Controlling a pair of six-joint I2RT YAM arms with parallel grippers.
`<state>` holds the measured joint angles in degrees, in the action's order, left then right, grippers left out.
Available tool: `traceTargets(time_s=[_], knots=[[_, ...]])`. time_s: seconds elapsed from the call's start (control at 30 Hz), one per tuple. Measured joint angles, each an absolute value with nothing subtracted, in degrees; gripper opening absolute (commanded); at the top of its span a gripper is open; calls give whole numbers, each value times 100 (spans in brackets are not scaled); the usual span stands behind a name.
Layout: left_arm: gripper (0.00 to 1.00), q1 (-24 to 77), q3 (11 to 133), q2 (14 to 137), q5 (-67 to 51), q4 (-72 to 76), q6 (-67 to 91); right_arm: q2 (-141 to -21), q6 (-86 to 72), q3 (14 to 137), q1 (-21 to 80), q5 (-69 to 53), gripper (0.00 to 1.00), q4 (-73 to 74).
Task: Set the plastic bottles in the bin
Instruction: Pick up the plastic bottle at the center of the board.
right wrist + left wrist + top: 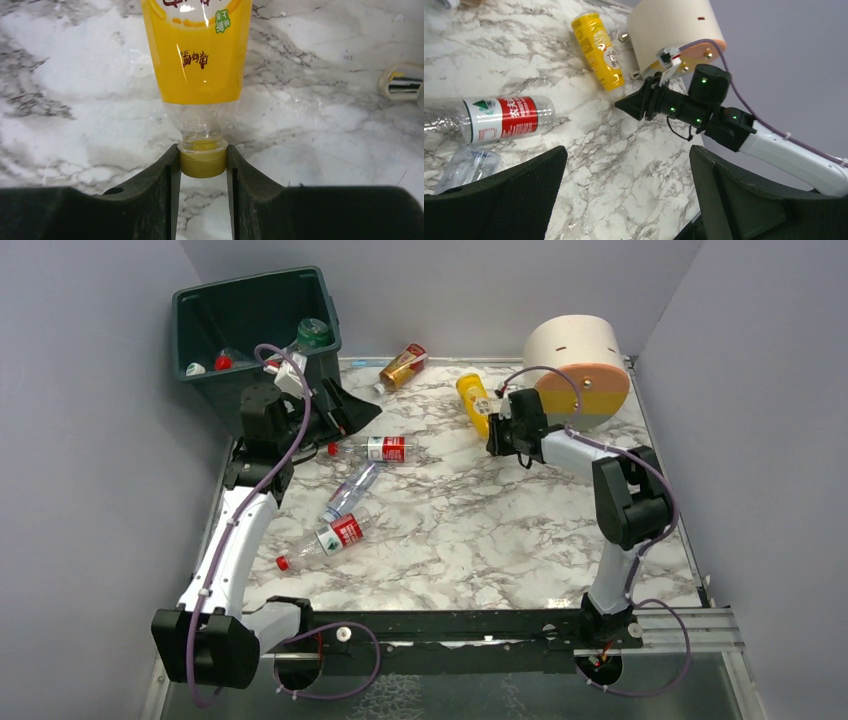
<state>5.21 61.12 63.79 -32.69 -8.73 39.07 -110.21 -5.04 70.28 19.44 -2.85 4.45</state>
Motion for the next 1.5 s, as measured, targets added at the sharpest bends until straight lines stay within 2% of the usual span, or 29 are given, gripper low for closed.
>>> traceTargets(time_s=[0.3,0.7,1.03,1.37,1.43,1.5], knots=[[99,1039,5513,6595,-2941,-333,4125,-9638,-869,6156,1944,-1022,31,438],[99,2003,4801,7201,-2215,1166,4733,-8414,-1623,5496,2217,-2657,32,434],[99,2408,4709,7328,-1466,1890,4803,-7712,-2067,5334,2652,-3240,33,432],[99,2700,4713,7483,-1057,2091,4821,-7629,-2257,5310,3037,-3391,32,429],[94,2757,4716,7498,-996,2112,4823,-7603,-2274,5262,3079,-3391,32,427],[84,2790,4724,7529,-956,2132,4831,-7555,-2292,5192,3105,-3391,33,416]])
